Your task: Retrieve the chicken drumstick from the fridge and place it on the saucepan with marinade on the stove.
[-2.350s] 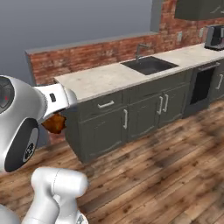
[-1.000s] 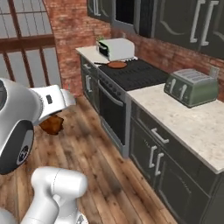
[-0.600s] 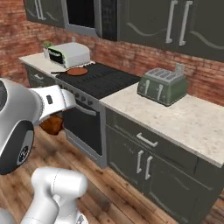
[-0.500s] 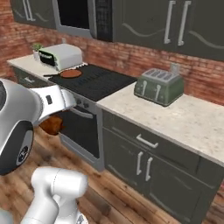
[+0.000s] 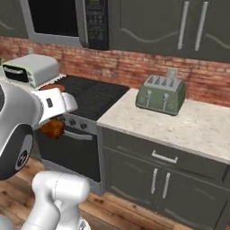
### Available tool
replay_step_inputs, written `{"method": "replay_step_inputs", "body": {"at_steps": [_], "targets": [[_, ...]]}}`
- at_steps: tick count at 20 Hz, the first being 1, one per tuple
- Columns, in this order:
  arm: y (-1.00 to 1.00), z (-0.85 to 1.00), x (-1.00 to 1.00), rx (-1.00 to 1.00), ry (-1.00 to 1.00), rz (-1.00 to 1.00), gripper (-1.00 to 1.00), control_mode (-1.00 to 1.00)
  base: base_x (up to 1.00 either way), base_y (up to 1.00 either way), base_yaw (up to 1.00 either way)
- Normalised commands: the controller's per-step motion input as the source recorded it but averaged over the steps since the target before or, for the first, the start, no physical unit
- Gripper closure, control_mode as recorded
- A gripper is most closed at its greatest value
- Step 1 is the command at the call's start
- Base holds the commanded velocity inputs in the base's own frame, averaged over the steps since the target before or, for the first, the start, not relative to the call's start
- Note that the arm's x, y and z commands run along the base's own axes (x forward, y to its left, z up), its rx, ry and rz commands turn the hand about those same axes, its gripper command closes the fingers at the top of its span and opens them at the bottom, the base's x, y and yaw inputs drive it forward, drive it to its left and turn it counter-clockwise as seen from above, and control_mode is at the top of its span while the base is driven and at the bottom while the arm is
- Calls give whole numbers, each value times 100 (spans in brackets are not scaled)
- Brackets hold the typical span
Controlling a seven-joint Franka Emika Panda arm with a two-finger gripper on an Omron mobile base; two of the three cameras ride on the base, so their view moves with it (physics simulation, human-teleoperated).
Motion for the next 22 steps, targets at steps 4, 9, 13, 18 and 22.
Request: {"method": "replay_step_inputs", "body": {"at_steps": [4, 9, 13, 18, 22], "targets": [[0, 0, 0, 0, 0, 0, 100, 100, 38, 100, -39], [0, 0, 0, 0, 0, 0, 100, 100, 3, 100, -37], [0, 0, 0, 0, 0, 0, 100, 100, 20, 100, -39], [0, 0, 0, 0, 0, 0, 100, 100, 38, 100, -41], [0, 0, 0, 0, 0, 0, 100, 100, 61, 100, -37]]}}
